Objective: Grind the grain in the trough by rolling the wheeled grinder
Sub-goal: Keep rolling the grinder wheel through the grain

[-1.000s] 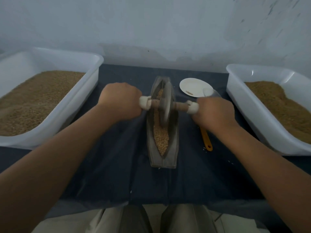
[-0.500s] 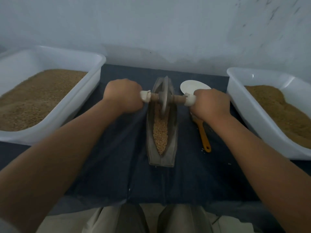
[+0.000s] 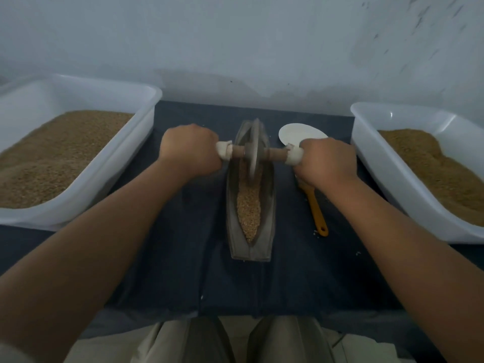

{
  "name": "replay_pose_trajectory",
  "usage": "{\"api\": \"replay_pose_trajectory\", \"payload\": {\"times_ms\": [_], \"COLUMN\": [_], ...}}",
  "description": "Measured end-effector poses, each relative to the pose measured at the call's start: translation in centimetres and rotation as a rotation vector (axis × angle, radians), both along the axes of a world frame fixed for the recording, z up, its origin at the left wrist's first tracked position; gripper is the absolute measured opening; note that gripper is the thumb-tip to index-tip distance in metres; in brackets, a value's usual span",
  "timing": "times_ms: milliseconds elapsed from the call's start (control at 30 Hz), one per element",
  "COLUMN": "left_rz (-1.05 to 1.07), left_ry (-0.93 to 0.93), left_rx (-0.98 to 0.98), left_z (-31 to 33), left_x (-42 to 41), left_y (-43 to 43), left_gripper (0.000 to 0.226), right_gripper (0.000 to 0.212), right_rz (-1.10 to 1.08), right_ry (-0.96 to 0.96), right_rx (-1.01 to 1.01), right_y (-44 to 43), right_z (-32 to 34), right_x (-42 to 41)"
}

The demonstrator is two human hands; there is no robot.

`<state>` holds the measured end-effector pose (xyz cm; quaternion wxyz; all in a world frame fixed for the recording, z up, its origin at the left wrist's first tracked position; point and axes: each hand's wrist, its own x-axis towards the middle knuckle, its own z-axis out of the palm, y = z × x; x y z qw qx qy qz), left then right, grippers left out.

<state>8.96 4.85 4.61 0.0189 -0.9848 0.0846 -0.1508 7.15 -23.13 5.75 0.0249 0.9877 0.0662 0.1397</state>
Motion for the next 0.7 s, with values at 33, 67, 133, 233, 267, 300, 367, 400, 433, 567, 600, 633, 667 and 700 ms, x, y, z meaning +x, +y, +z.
{"api": "replay_pose_trajectory", "payload": {"times_ms": [33,67,133,233,267,300,367,400,433,567,600,633,667,700], "left_rz": [-0.005,-0.011,-0.02,-0.065,-0.093,-0.118,-0.125,-0.109,-0.087,-0.009,-0.003,0.002,0.005,0.001], "left_ry": [0.009,0.007,-0.036,-0.161,-0.19,-0.204,-0.212,-0.222,-0.225,-0.138,-0.115,-0.103,-0.1,-0.11], "left_rx": [0.001,0.008,0.033,0.065,0.048,0.02,-0.024,-0.022,-0.013,-0.079,-0.101,-0.106,-0.097,-0.078], "left_z": [0.5,0.6,0.2,-1.6,-2.1,-2.5,-3.3,-3.5,-3.5,-2.2,-1.6,-1.3,-1.2,-1.2], "left_x": [0.3,0.1,-1.6,-6.0,-7.2,-8.0,-8.3,-7.8,-6.7,-1.0,-0.2,0.0,-0.3,-1.1], "left_y": [-0.2,-0.2,0.2,1.3,1.7,2.1,2.5,2.4,2.2,0.6,0.3,0.1,0.0,0.1], "left_gripper": [0.026,0.026,0.028,0.046,0.052,0.054,0.053,0.052,0.052,0.044,0.042,0.04,0.038,0.035], "right_gripper": [0.02,0.019,0.019,0.023,0.022,0.02,0.023,0.025,0.027,0.024,0.022,0.02,0.02,0.021], "right_rz": [-0.008,-0.013,0.001,0.137,0.191,0.237,0.257,0.228,0.184,0.033,0.015,0.004,0.0,0.006], "right_ry": [0.033,0.05,0.012,-0.101,-0.137,-0.17,-0.188,-0.182,-0.18,-0.106,-0.082,-0.063,-0.05,-0.054], "right_rx": [0.019,0.018,-0.006,0.008,0.029,0.042,0.03,0.01,-0.02,-0.099,-0.098,-0.095,-0.087,-0.079], "right_y": [0.1,0.1,-0.4,-1.4,-1.7,-1.9,-1.9,-1.7,-1.5,0.2,0.5,0.6,0.4,0.1], "right_z": [0.1,0.1,-0.2,-1.1,-1.2,-1.2,-1.0,-0.9,-0.8,0.4,0.8,0.9,0.8,0.6], "right_x": [0.3,0.1,-1.5,-5.4,-6.6,-7.3,-7.6,-7.1,-6.1,-0.6,0.1,0.4,0.3,-0.3]}}
